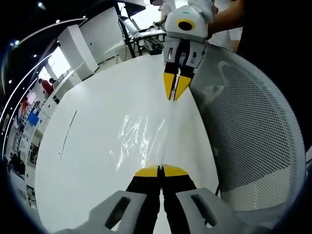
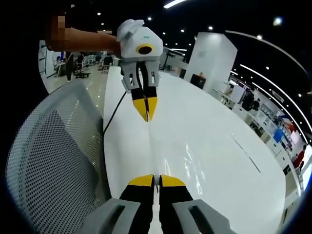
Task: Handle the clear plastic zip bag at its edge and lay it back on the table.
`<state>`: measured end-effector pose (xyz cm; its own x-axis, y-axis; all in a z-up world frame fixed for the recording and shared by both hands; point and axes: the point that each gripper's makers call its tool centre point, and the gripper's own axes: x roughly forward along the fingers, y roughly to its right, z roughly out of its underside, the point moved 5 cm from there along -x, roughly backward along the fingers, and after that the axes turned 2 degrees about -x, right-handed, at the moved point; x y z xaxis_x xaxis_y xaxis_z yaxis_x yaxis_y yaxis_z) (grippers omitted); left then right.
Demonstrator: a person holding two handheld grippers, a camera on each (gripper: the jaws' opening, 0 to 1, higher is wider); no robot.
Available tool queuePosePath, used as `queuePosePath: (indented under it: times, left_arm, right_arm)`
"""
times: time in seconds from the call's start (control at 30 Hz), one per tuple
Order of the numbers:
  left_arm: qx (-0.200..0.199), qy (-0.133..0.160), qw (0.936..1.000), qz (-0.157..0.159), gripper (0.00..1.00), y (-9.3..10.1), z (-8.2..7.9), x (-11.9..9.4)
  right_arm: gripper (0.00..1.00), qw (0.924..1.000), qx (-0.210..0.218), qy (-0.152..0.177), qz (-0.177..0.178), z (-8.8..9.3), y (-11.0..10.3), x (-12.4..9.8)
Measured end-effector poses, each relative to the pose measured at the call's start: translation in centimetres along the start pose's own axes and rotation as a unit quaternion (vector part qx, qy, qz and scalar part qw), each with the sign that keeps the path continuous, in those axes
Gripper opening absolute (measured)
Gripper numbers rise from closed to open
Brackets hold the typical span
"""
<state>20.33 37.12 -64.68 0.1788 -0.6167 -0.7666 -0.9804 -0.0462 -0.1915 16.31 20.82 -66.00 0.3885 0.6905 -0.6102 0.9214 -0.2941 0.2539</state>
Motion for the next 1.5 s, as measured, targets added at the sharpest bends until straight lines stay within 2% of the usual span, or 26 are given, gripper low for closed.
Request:
queuePosePath:
  times: [0.23,0.37,0.57,0.67,0.73,0.87,1.1,1.33,1.5]
  left_arm:
    - [0.012,0.004,0.9999,-0.009,0.00,-0.1,-0.6,0.0]
    - [0.025,-0.005,0.9996,-0.016,0.00,-0.3,-0.7,0.3]
    - [0.032,-0.002,0.9992,-0.022,0.00,-0.3,-1.3,0.3]
    - [0.034,-0.002,0.9991,-0.024,0.00,-0.3,-1.4,0.4]
    - [0.035,-0.002,0.9990,-0.026,0.00,-0.4,-1.5,0.5]
    - [0.041,-0.002,0.9987,-0.029,0.00,-0.3,-1.6,0.5]
    - [0.045,-0.003,0.9986,-0.028,0.00,0.0,-1.9,0.5]
    - [0.041,0.004,0.9987,-0.029,0.00,-0.1,-2.1,0.6]
    - [0.034,0.009,0.9990,-0.028,0.00,0.0,-2.4,0.6]
  right_arm:
    - [0.00,0.9999,-0.008,-0.012,-0.003,0.6,0.0,0.1]
    - [0.01,0.9995,-0.013,-0.028,0.001,1.0,0.1,-0.1]
    - [0.10,0.9997,0.010,-0.022,0.009,1.0,0.6,-1.1]
    - [0.20,0.9993,0.030,-0.022,0.002,0.6,0.8,-1.5]
    - [0.24,0.9990,0.042,-0.017,-0.001,0.1,1.1,-1.8]
    - [0.25,0.9988,0.049,-0.004,-0.006,-1.3,1.7,-2.5]
    - [0.25,0.9985,0.048,0.026,0.006,-3.5,3.5,-2.6]
    - [0.23,0.9995,0.025,-0.001,0.019,-2.0,4.1,-0.9]
    - [0.22,0.9995,0.032,-0.004,0.007,-1.7,3.5,-0.3]
